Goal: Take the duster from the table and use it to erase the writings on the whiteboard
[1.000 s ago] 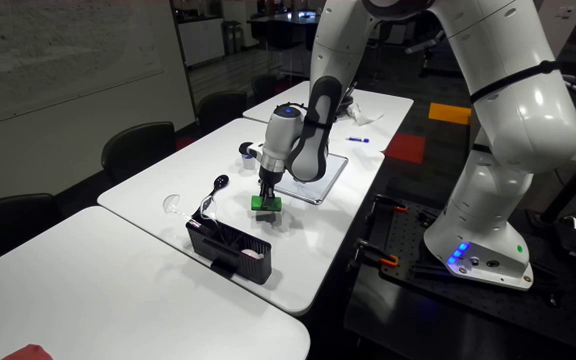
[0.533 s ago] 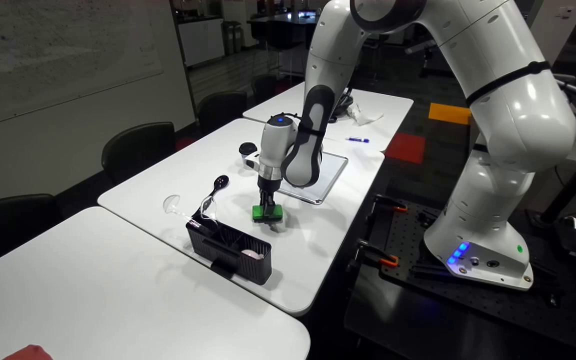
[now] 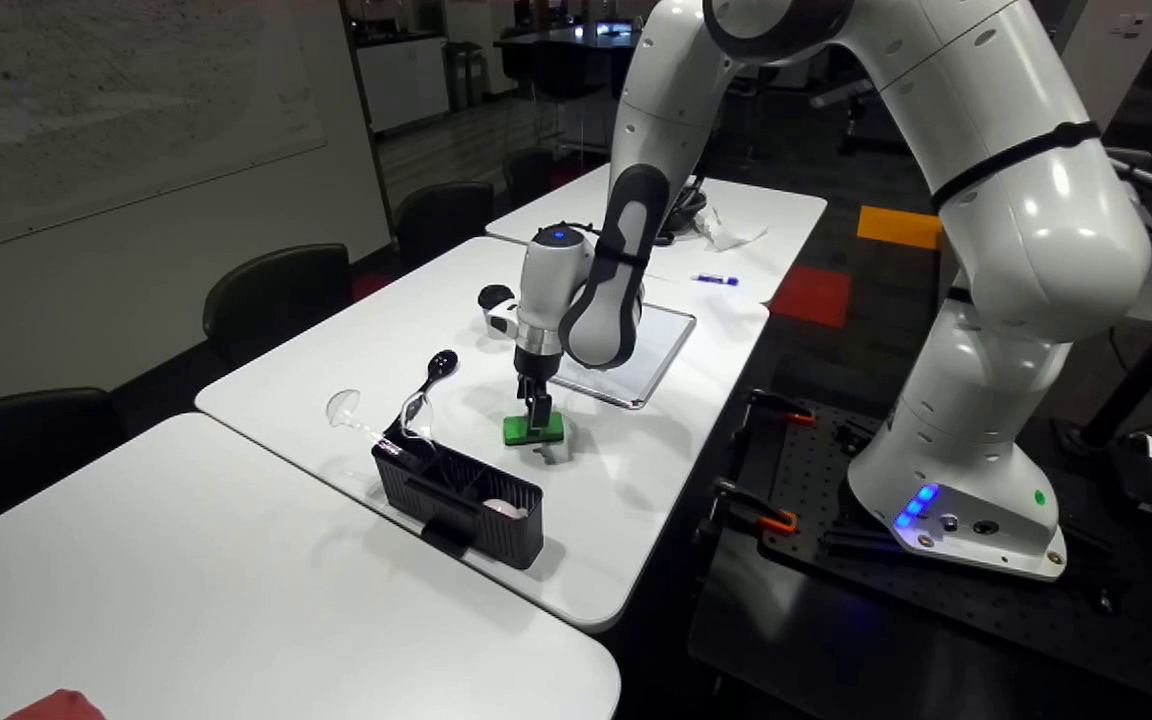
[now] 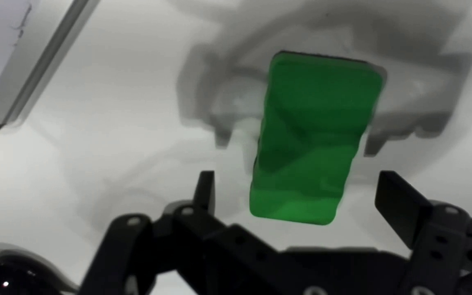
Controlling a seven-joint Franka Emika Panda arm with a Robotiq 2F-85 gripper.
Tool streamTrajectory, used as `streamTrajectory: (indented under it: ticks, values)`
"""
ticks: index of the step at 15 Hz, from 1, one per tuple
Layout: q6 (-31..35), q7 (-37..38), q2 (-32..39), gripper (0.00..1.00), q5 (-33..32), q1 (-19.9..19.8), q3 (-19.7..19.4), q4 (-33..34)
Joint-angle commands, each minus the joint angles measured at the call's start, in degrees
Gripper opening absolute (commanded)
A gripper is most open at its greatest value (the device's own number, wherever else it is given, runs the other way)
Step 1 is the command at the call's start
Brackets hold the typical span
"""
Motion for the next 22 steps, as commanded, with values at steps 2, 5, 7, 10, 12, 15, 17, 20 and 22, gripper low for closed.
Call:
streamTrajectory:
  ticks: [2, 5, 7, 10, 12, 15, 17, 20, 22]
  values:
    - [-1.6, -1.2, -8.7, 1.00, -0.6, -4.1, 2.8, -6.2]
    - [-0.9, -2.3, -14.0, 1.00, -0.1, -8.7, 6.6, -10.5]
    - [-0.7, -3.1, -17.3, 1.00, 0.8, -12.2, 9.9, -13.1]
    - [-1.3, -3.2, -20.9, 1.00, 1.4, -19.3, 16.6, -15.6]
    - [-1.5, -3.5, -22.1, 1.00, 1.7, -24.3, 21.4, -16.5]
    - [-1.5, -2.9, -23.1, 1.00, 1.5, -29.9, 26.7, -17.4]
    - [-1.5, -2.2, -23.5, 1.00, 1.5, -32.4, 28.9, -17.6]
    - [-1.7, -1.9, -23.6, 1.00, 1.3, -35.4, 31.4, -17.6]
    - [0.0, -1.5, -21.0, 1.00, 0.4, -34.1, 29.9, -16.1]
